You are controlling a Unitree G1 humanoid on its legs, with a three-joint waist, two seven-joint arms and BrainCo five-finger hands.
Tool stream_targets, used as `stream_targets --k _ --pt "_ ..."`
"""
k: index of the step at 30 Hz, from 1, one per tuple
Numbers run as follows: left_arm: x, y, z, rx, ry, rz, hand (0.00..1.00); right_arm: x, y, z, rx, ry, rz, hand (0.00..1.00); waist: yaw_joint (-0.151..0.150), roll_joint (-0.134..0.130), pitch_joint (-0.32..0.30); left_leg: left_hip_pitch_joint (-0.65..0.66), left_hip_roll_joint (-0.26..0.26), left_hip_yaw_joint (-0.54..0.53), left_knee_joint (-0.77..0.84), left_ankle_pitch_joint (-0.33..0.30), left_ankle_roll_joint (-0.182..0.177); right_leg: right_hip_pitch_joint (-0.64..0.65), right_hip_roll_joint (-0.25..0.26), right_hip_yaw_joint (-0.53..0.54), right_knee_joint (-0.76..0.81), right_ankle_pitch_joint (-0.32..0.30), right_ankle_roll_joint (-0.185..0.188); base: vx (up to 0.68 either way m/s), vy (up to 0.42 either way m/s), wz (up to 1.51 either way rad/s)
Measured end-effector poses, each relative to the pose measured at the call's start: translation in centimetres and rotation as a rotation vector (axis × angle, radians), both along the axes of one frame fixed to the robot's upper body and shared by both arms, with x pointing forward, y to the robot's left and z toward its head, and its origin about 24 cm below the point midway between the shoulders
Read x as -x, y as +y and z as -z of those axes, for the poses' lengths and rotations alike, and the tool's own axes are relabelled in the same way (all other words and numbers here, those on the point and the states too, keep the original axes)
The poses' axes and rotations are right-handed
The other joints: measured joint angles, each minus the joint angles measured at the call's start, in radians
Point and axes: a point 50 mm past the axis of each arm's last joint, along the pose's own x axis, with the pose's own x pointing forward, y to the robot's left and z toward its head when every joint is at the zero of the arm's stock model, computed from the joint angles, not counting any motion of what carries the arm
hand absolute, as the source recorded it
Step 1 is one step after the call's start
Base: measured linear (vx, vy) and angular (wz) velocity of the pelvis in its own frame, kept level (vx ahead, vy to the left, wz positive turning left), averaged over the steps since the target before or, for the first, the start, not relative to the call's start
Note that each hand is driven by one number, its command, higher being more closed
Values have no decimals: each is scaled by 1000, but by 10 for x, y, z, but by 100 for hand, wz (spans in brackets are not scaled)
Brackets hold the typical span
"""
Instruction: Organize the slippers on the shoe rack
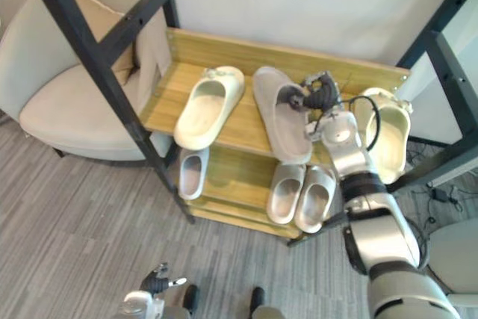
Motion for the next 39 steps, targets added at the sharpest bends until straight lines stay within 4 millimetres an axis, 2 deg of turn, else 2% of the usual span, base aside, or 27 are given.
stream_targets --k 7,11,14,20,21,24,26,32,35,37,39 --pt "1 2 0 -4 11 2 0 25 13 18 -41 -29 -98 100 -5 -12 -8 7 1 6 0 -1 -1 4 0 6 0 0 0 -10 2 -1" --pt "4 3 1 -8 19 2 0 52 26 34 -97 -42 -178 100 -16 -15 -19 7 1 6 0 -1 -1 2 0 10 0 0 1 -2 2 -1" --pt "6 3 2 -19 24 23 0 65 31 35 -125 -70 -213 100 -25 -15 -26 8 2 9 1 -1 -1 0 0 13 0 1 1 -2 3 -2" --pt "10 2 3 -19 42 29 0 97 31 26 -208 -184 -248 100 -44 -7 -41 10 1 29 1 -3 0 -2 -1 24 -3 4 6 -9 6 -6" --pt "13 1 4 -11 50 28 0 108 33 28 -231 -193 -275 100 -47 -4 -52 9 1 30 15 -12 2 0 -2 28 -3 3 6 0 9 -7" --pt "16 0 6 2 59 24 0 118 37 33 -261 -192 -300 100 -49 2 -64 5 1 32 37 -27 0 3 -2 36 -4 4 6 -5 3 -10" --pt "19 -4 7 7 70 35 0 130 39 41 -269 -171 -324 100 -52 18 -79 6 2 32 38 -28 -1 6 -2 36 -6 4 7 0 0 0" --pt "23 -8 9 20 84 38 0 146 41 69 -288 -49 -346 100 -52 42 -99 5 4 32 39 -28 -1 13 0 34 -22 8 11 0 0 0" --pt "23 -8 9 26 87 54 0 148 49 81 -280 17 -391 100 -53 45 -97 0 4 36 45 -31 -2 10 -1 35 -21 10 12 0 0 0" --pt "19 -9 8 24 74 71 0 146 55 93 -265 75 -420 100 -51 48 -89 -63 2 40 128 -67 0 -22 -6 34 3 10 12 -28 7 1" --pt "1 -13 3 28 18 88 0 136 60 93 -189 105 -469 100 -50 83 -15 -214 6 32 349 -150 0 -107 -3 25 96 -6 8 -146 19 4"
